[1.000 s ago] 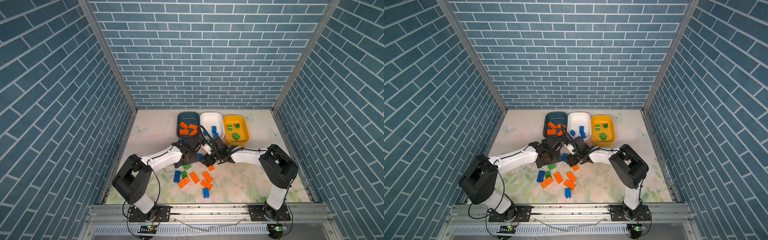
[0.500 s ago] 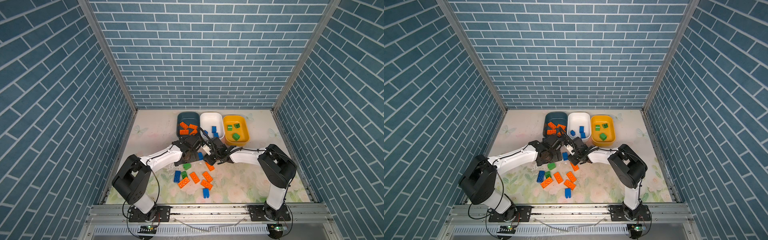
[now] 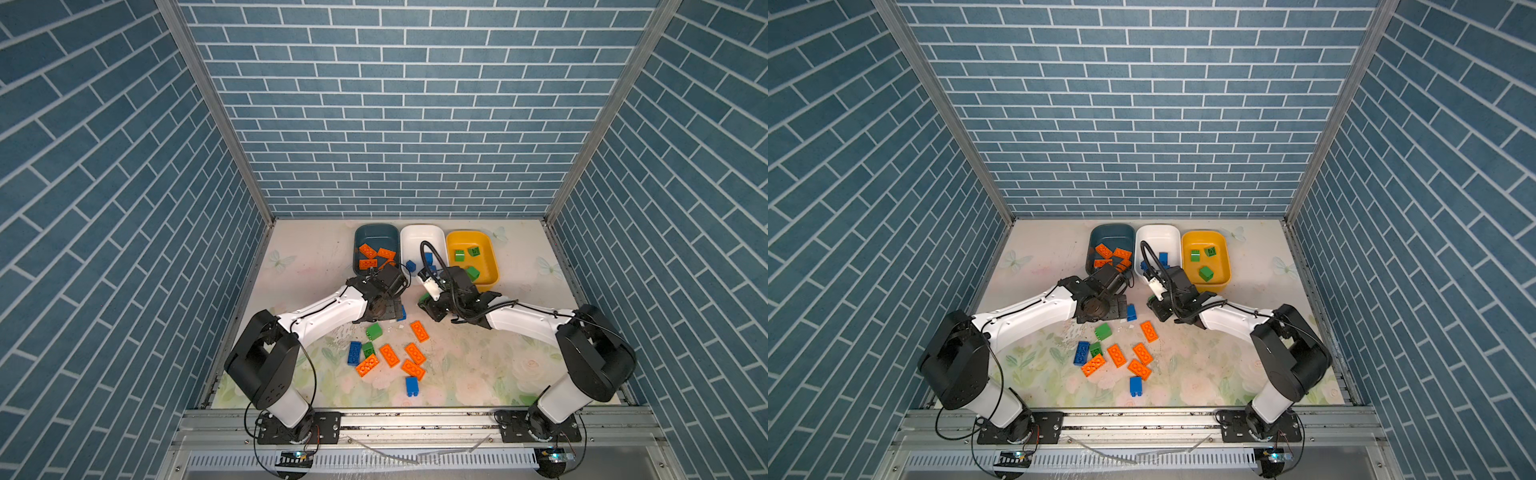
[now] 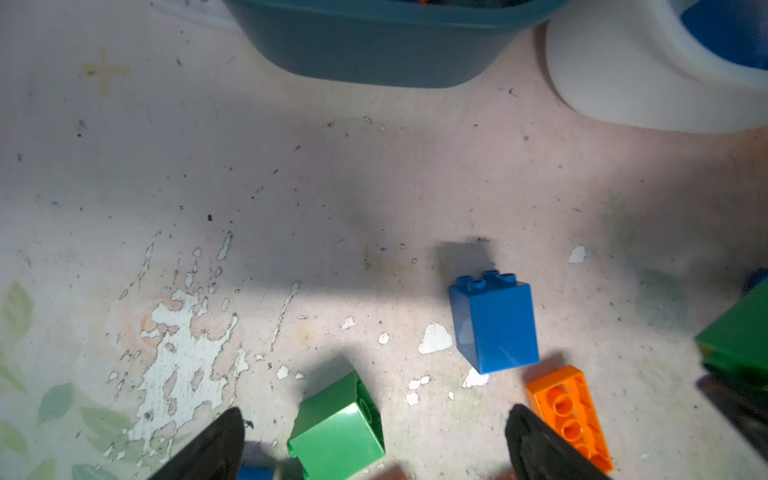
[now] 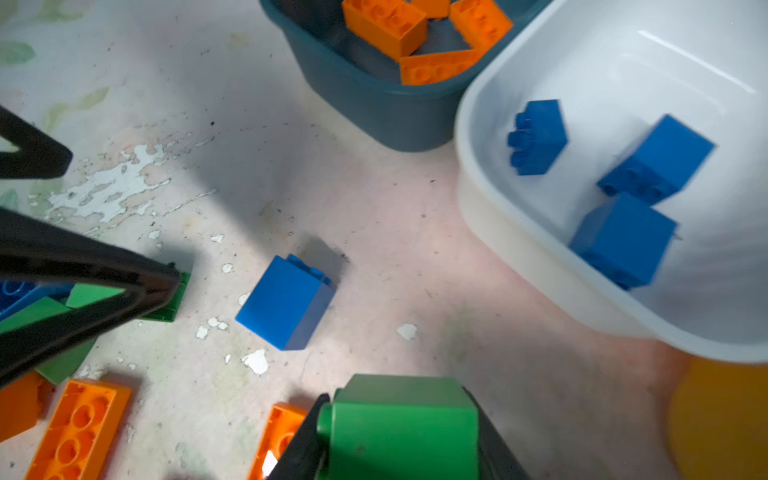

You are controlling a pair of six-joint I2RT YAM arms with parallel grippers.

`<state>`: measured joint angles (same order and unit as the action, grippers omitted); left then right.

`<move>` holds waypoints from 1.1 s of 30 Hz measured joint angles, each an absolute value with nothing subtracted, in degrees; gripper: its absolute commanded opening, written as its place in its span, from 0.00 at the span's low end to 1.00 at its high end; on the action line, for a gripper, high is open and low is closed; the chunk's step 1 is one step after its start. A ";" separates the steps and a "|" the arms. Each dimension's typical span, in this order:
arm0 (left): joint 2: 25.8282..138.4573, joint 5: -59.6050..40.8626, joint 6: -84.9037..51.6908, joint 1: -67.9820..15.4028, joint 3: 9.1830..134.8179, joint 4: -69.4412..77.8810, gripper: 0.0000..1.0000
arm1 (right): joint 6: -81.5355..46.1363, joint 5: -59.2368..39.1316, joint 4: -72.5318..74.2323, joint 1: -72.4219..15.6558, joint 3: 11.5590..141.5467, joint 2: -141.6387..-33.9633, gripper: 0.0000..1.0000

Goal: Sort the legos into containers by color
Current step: 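Drop the green brick in the yellow tub with right gripper while left grasps blue brick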

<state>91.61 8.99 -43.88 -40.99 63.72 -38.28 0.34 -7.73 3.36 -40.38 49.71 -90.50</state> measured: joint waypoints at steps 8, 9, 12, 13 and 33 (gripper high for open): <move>94.04 7.20 -41.50 -41.71 65.14 -36.82 0.99 | -5.32 -6.68 9.89 -28.67 43.97 -79.46 0.34; 94.43 7.01 -41.47 -41.78 65.19 -36.60 0.99 | -6.42 -5.76 10.26 -27.40 43.97 -78.81 0.34; 95.33 6.33 -41.50 -42.15 65.71 -36.18 0.99 | -9.37 -2.63 9.85 -24.75 44.29 -78.56 0.35; 95.48 6.24 -41.50 -42.26 65.93 -36.05 0.99 | -10.31 -1.67 9.15 -24.12 44.53 -78.89 0.36; 105.65 4.38 -42.02 -44.27 74.72 -36.75 0.96 | -16.73 6.63 -4.34 -22.48 55.68 -86.28 0.99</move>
